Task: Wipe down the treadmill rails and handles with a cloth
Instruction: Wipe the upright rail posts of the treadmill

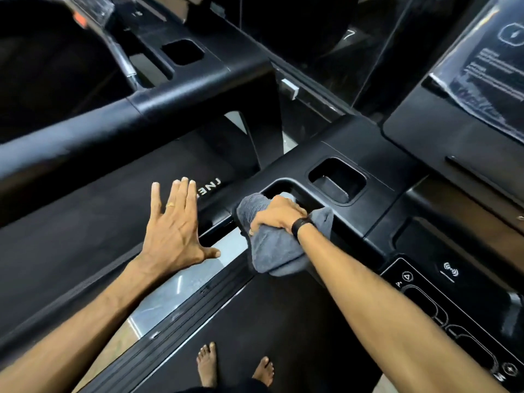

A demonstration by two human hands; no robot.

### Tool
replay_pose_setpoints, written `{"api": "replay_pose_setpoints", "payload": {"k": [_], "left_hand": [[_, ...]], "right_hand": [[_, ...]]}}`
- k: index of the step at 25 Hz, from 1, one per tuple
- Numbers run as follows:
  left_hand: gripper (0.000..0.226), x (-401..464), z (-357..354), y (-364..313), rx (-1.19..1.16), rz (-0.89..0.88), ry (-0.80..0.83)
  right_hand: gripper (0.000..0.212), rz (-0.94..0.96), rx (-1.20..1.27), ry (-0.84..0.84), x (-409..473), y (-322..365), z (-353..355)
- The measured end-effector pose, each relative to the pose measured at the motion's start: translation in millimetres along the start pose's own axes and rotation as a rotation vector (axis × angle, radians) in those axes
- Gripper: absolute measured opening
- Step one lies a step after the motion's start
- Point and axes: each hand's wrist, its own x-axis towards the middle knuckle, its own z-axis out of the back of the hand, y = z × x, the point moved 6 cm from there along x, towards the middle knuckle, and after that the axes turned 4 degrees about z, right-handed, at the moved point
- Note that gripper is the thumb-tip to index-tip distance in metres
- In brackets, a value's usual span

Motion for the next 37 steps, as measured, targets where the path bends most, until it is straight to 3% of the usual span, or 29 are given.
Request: {"api": "replay_pose_setpoints", "payload": {"k": [3, 5, 8, 11, 13, 15, 19, 23, 26, 32, 37], "left_hand": [[0.154, -4, -4, 17, -0.004, 0.062, 0.042], [0.154, -6, -5, 26, -0.021, 0.083, 0.043], [0.153, -14, -9, 28, -0.065, 0.067, 0.084], [0.151, -25, -8, 27, -0.076, 0.04, 0.084], [0.146, -36, -4, 28, -0.092, 0.039, 0.066], [0.137, -48, 0, 28, -0.131, 0.031, 0.031], [0.093, -77, 12, 13, -0.287, 0.037, -0.112], [0.061, -92, 15, -16, -0.408, -0.065, -0.188], [0.058, -99, 14, -38, -0.444, -0.187, -0.166], [0.056, -131, 8, -67, -0.502, -0.307, -0.099], [0.055, -145, 7, -62, -0.501, -0.288, -0.094]], "right_hand": [[0.036, 0.126, -0.39, -0.418, -15, 23, -13], [0.035, 0.189, -0.457, -0.546, -19, 34, -15], [0.036, 0.182, -0.273, -0.325, -2, 25, -7], [0.062, 0.104, 0.025, 0.001, 7, 10, 2], [0.053, 0.098, 0.194, 0.145, 10, 5, 1], [0.051, 0.092, 0.221, 0.176, 16, 3, 0], [0.077, 0.073, 0.088, 0.084, 18, 6, -5], [0.07, 0.107, -0.341, -0.345, -11, 15, -5], [0.055, 0.127, -0.527, -0.494, -36, -3, -11], [0.048, 0.09, -0.71, -0.56, -84, -54, -8], [0.068, 0.06, -0.789, -0.541, -106, -71, -18]]}}
